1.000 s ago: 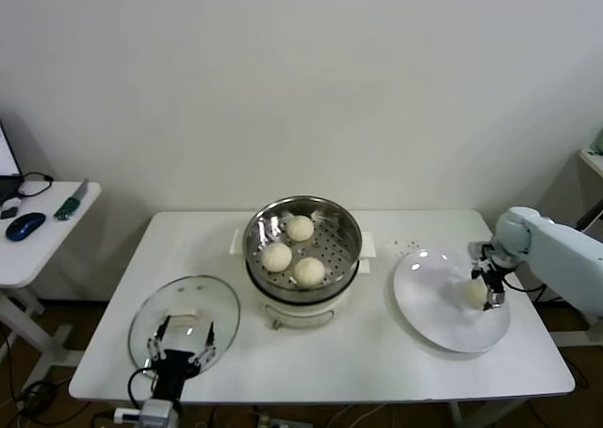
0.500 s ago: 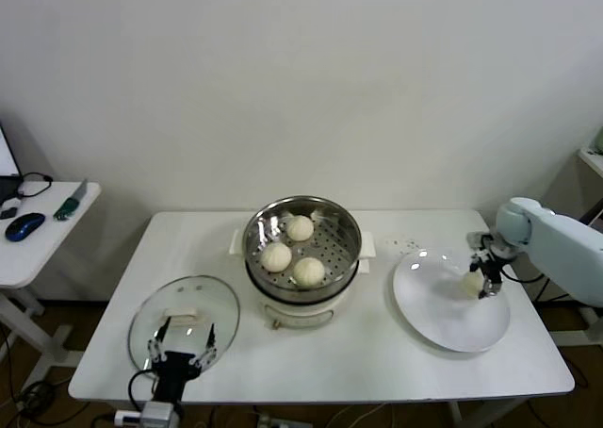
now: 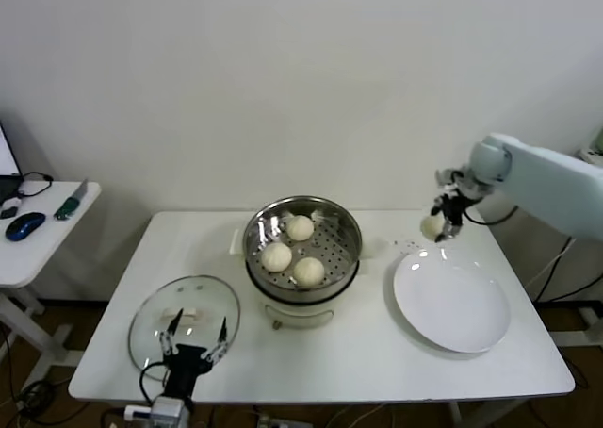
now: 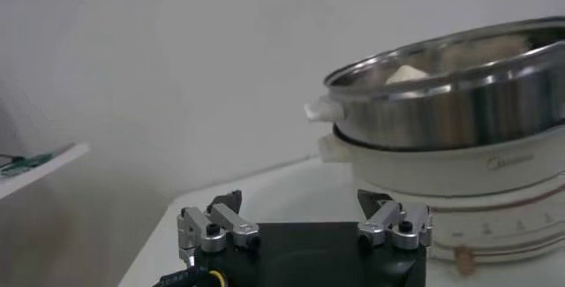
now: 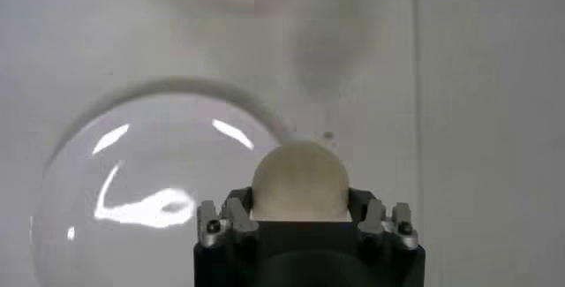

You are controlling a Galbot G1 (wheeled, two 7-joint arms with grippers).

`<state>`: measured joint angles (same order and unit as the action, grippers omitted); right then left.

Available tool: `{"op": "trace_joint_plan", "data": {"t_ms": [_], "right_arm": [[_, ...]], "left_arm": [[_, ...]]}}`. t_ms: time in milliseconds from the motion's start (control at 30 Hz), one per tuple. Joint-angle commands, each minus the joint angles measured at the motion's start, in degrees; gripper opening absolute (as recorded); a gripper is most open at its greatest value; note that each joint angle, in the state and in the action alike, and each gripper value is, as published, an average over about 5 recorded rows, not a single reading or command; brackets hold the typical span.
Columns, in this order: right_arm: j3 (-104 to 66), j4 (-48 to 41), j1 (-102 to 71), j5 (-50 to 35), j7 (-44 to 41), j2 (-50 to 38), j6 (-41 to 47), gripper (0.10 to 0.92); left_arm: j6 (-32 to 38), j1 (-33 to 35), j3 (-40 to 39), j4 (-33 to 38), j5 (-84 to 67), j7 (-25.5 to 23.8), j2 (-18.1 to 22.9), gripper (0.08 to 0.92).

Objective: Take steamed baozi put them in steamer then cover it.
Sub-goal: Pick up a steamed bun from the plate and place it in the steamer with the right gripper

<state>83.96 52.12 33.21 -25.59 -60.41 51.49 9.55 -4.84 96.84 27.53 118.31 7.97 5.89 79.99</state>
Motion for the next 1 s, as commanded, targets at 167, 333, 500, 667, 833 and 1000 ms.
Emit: {"op": "trace_joint_plan", "data": {"t_ms": [167,333,500,667,833,1000], "right_arm": [[16.9,3.7,17.7,-28.8,1.7,19.2,5.3,0.690],[17.5,3.8,16.4,-30.5,2.6,23.2,6.2,0.691],[17.7,4.3,14.3,-30.2,3.4,25.3,6.8,0.692],[17.9,4.4,11.4,-29.2,4.3,26.5,7.2,0.695],[18.1,3.8,8.0,-26.1,4.7,27.0,7.3,0.696],[18.1,2.9,5.0,-23.9,5.3,26.8,7.4,0.696]], "left_arm": [[0.1,-0.1,0.3,1.8,-1.0,-0.6,-1.6,0.823],[0.7,0.5,0.8,2.0,-1.3,-0.7,-1.7,0.823],[0.5,0.6,1.4,2.2,-2.6,-0.2,-1.8,0.823],[0.7,1.0,2.3,1.9,-3.7,-0.2,-2.0,0.823],[1.3,1.6,2.8,1.5,-4.0,-0.2,-2.0,0.823],[1.7,2.0,3.2,1.1,-4.4,-0.2,-1.9,0.823]]}}
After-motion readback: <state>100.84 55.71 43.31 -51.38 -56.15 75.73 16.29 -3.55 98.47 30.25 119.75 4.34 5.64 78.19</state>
